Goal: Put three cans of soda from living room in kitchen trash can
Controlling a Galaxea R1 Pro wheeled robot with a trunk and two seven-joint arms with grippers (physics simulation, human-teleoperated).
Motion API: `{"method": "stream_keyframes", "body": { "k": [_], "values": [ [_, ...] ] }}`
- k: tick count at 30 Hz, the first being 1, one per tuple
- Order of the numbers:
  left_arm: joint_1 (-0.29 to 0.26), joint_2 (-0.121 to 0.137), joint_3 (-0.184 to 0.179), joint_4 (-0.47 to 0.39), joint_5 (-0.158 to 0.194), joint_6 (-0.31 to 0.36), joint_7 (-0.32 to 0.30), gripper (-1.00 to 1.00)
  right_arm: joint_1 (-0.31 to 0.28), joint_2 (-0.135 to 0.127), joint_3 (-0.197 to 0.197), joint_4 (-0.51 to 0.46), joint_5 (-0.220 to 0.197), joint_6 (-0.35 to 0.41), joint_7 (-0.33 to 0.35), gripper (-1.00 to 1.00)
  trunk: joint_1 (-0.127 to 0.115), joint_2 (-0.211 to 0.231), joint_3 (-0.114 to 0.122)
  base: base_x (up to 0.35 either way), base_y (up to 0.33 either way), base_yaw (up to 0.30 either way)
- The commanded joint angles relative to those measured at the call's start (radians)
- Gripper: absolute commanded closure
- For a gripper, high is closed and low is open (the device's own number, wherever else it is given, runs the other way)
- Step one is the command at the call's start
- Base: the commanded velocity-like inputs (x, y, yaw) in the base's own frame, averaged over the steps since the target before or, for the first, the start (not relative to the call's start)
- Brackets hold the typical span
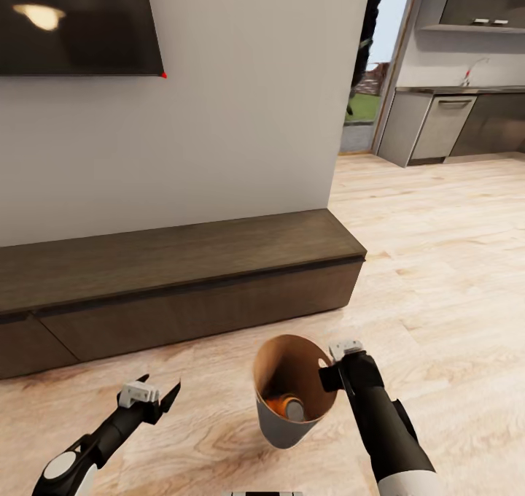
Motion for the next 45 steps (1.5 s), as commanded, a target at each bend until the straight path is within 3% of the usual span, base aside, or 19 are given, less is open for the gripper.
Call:
{"method": "stream_keyframes", "body": {
  "k": [1,13,30,45],
  "values": [
    [0.0,-0.001,0.0,0.003,0.0,0.0,0.001,-1.0,0.0,0.0,0.0,0.0,0.0,0.0,0.004,1.0,0.0,0.0,0.0,0.0,0.0,0.0],
    [-0.001,-0.008,0.002,0.073,0.0,-0.001,0.005,-1.0,0.0,-0.002,-0.004,0.024,0.001,0.0,0.0,1.0,0.0,0.0,0.0,0.0,0.0,0.017],
    [-0.002,-0.006,0.003,0.077,0.003,-0.002,0.009,-1.0,0.001,-0.003,0.002,0.022,0.004,0.0,-0.011,1.0,0.0,0.0,0.0,0.0,0.0,0.227],
    [-0.002,-0.008,0.048,0.078,0.009,-0.001,0.011,-1.0,0.001,-0.003,0.001,0.016,0.006,0.0,-0.011,1.0,0.0,0.0,0.0,0.0,0.0,0.251]
  ]
}}
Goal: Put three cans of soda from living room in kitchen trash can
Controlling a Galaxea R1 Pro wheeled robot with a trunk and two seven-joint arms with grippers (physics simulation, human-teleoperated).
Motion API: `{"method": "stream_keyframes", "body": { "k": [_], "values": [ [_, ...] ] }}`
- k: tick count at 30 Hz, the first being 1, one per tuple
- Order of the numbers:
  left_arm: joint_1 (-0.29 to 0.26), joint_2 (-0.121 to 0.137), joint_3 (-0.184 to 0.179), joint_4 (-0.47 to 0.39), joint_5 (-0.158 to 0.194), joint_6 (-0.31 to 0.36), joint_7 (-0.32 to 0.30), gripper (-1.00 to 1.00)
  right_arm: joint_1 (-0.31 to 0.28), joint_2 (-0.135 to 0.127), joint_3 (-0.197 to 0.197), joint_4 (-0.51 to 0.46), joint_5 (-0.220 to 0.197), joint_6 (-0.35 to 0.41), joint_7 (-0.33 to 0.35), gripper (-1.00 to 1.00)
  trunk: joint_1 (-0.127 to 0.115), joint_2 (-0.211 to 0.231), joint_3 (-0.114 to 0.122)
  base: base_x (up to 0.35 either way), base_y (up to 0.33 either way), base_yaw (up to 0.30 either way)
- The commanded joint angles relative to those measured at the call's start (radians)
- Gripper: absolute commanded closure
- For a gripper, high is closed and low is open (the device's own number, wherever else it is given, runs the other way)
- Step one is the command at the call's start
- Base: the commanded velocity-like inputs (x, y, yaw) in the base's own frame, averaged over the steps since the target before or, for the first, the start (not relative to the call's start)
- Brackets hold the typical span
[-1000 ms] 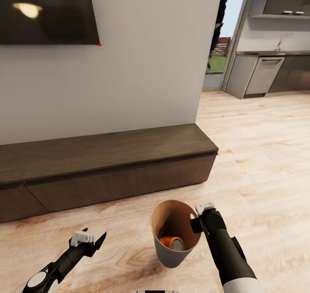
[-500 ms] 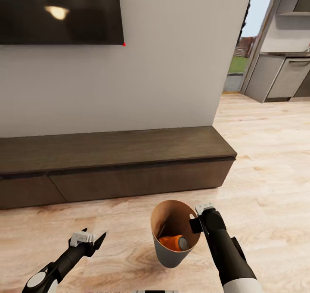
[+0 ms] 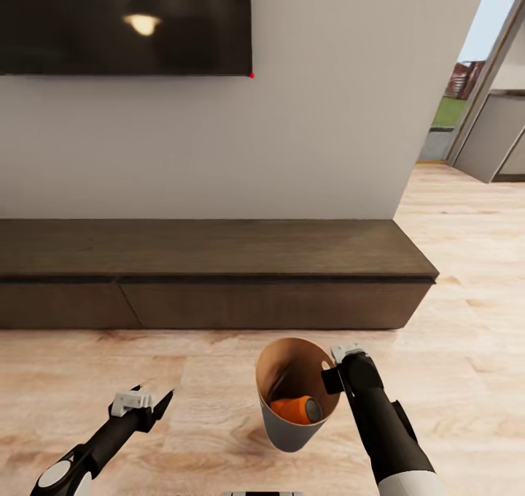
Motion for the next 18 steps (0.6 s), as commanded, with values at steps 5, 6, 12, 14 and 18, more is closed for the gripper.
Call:
{"method": "stream_keyframes", "body": {
  "k": [5,6,12,14,18],
  "values": [
    [0.0,0.0,0.001,0.002,0.0,-0.001,-0.001,-1.0,0.0,0.0,0.003,-0.001,-0.021,0.002,0.006,1.0,0.0,0.0,0.0,0.0,0.0,0.251],
    [0.0,0.0,0.001,0.002,0.0,-0.001,-0.001,-1.0,0.0,0.0,0.004,-0.001,-0.021,0.002,0.006,1.0,0.0,0.0,0.0,0.0,0.0,0.251],
    [0.0,0.0,0.001,0.004,-0.002,-0.001,0.0,-1.0,0.0,0.0,0.006,0.001,-0.021,0.002,0.005,1.0,0.0,0.0,0.0,0.0,0.0,0.251],
    [0.0,0.0,0.001,0.01,-0.002,-0.001,-0.001,-1.0,0.0,0.0,0.007,0.001,-0.021,0.002,0.005,1.0,0.0,0.0,0.0,0.0,0.0,0.251],
    [-0.001,0.0,0.001,0.025,0.0,-0.001,-0.001,-1.0,0.0,0.0,0.009,0.002,-0.019,0.002,0.005,1.0,0.0,0.0,0.0,0.0,0.0,0.251]
  ]
}}
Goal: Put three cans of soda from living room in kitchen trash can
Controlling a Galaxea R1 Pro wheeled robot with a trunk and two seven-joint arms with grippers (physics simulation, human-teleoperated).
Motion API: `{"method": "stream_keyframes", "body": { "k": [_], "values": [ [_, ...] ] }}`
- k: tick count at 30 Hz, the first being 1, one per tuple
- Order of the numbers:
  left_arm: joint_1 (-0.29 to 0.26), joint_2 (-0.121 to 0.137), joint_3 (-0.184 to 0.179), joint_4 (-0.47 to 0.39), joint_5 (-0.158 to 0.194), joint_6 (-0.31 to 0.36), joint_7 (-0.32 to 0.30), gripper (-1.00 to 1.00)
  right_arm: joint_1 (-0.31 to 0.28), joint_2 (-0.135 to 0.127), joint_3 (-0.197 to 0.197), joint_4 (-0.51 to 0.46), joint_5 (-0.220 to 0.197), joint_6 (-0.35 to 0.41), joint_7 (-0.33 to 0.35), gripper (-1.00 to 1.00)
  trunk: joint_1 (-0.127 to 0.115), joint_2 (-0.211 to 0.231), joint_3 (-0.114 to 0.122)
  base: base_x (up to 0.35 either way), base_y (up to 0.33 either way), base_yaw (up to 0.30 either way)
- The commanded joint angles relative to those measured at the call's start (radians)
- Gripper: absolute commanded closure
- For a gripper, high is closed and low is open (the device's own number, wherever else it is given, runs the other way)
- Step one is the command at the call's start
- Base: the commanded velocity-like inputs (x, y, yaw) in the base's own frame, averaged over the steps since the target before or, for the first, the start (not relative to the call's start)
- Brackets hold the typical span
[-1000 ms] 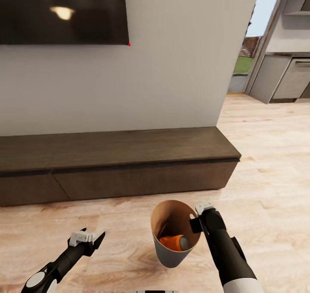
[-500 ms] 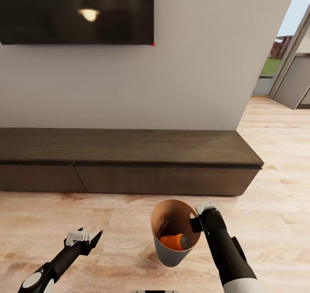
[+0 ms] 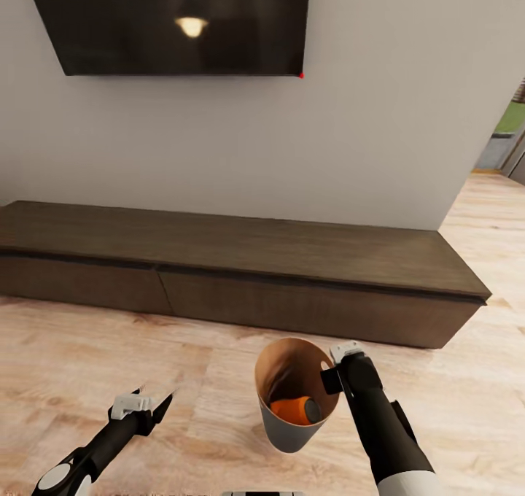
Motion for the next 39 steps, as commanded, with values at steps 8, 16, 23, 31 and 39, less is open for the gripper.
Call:
{"method": "stream_keyframes", "body": {
  "k": [8,16,23,31,39],
  "values": [
    [0.0,0.0,0.0,0.006,0.001,0.0,0.0,-1.0,0.0,0.001,0.002,0.0,-0.019,0.002,0.006,1.0,0.0,0.0,0.0,0.0,0.0,0.251],
    [0.0,0.0,0.0,0.006,0.003,-0.001,0.001,-1.0,0.0,0.001,0.003,-0.001,-0.017,0.002,0.006,1.0,0.0,0.0,0.0,0.0,0.0,0.251],
    [0.0,-0.001,0.0,0.006,0.001,-0.002,0.001,-1.0,0.0,0.001,0.004,-0.002,-0.015,0.002,0.006,1.0,0.0,0.0,0.0,0.0,0.0,0.251],
    [0.001,-0.001,0.0,0.007,0.002,-0.002,0.001,-1.0,0.0,0.003,0.007,-0.002,-0.015,0.002,0.006,1.0,0.0,0.0,0.0,-0.194,0.0,0.251],
    [0.001,-0.002,0.001,0.007,0.002,-0.002,0.0,-1.0,0.0,0.003,0.007,-0.002,-0.016,0.002,0.006,1.0,0.0,0.0,0.0,-0.312,0.0,0.251]
  ]
}}
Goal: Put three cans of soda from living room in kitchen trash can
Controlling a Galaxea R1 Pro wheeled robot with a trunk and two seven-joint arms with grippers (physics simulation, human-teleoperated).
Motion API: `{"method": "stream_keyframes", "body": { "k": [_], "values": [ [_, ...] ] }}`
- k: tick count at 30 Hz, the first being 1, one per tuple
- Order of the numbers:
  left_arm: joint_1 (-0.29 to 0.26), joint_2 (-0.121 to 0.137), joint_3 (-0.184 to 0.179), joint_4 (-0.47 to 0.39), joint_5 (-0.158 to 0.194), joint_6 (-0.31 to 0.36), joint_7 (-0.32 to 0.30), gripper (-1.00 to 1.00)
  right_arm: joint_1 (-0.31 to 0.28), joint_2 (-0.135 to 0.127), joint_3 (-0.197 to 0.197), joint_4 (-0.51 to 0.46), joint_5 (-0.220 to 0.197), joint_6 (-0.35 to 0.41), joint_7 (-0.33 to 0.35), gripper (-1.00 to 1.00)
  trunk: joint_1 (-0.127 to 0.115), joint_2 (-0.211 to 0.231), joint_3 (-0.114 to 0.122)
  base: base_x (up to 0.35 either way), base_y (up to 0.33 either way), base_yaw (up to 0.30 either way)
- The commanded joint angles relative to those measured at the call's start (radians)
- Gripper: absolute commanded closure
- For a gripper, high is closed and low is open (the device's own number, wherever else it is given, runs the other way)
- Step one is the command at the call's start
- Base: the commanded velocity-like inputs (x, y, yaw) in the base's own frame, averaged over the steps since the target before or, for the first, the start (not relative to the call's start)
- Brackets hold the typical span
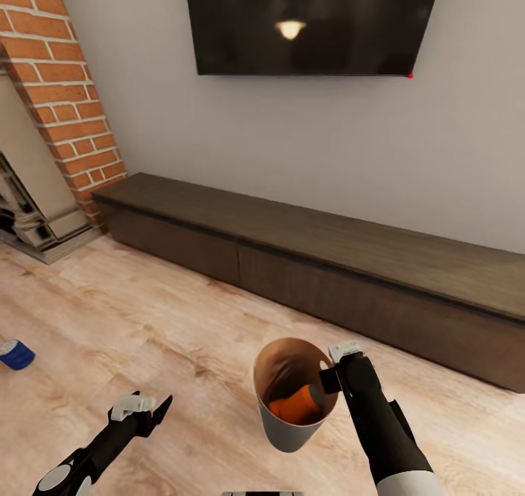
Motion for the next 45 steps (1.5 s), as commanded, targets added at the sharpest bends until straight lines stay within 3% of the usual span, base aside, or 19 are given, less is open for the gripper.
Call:
{"method": "stream_keyframes", "body": {
  "k": [1,17,45],
  "values": [
    [0.0,0.0,0.0,0.0,0.0,0.0,0.0,-1.0,0.0,0.0,0.0,0.0,-0.019,0.002,0.006,1.0,0.0,0.0,0.0,-0.321,0.0,0.251],
    [-0.001,0.001,-0.001,0.006,-0.003,0.001,0.0,-1.0,0.0,0.001,0.014,0.003,-0.019,0.002,0.004,1.0,0.0,0.0,0.0,-0.041,0.0,0.251],
    [-0.001,0.001,-0.001,0.027,-0.004,0.001,0.0,-1.0,0.0,0.002,0.031,0.007,-0.019,0.002,0.004,1.0,0.0,0.0,0.0,0.302,0.0,0.25]
  ]
}}
